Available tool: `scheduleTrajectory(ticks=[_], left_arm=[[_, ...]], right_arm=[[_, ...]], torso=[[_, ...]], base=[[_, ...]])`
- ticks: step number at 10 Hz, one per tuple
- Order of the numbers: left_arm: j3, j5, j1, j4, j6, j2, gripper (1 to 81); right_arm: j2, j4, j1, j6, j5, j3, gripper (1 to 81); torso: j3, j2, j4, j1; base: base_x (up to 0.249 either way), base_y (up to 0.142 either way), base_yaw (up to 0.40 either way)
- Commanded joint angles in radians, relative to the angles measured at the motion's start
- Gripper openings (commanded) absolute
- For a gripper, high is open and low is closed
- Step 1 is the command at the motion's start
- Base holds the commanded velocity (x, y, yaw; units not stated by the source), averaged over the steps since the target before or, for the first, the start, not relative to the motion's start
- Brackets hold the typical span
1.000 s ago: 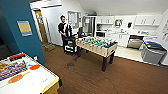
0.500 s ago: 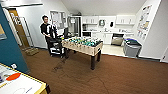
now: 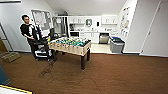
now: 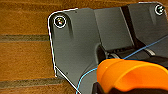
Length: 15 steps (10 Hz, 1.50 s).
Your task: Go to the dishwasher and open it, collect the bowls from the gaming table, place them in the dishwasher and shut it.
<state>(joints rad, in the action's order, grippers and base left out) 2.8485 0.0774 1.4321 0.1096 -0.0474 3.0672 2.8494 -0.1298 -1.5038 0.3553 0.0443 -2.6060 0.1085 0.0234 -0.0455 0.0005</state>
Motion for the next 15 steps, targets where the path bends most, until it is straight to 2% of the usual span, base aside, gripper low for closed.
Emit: scheduleTrajectory(ticks=[1, 7, 12, 15], left_arm=[[0.006, 0.062, -0.046, 0.01, 0.009, -0.002, 1.0], [0.003, 0.058, -0.045, 0.009, 0.009, -0.007, 1.0], [0.002, 0.058, -0.046, 0.009, 0.009, -0.007, 1.0], [0.002, 0.058, -0.045, 0.009, 0.009, -0.005, 1.0]], right_arm=[[-0.016, -0.011, 0.047, -0.005, -0.046, 0.0, 1.0], [-0.014, -0.016, 0.05, -0.004, -0.047, 0.0, 1.0], [-0.014, -0.016, 0.047, -0.004, -0.046, 0.001, 1.0], [-0.014, -0.016, 0.046, -0.004, -0.046, 0.001, 1.0]], torso=[[0.0, 0.0, 0.0, 0.0], [0.0, 0.0, 0.0, 0.0], [-0.001, 0.002, 0.0, 0.0], [-0.001, 0.001, 0.0, 0.001]], base=[[0.0, 0.0, -0.15], [0.065, 0.0, 0.0], [0.191, 0.0, 0.0], [0.194, -0.087, 0.0]])
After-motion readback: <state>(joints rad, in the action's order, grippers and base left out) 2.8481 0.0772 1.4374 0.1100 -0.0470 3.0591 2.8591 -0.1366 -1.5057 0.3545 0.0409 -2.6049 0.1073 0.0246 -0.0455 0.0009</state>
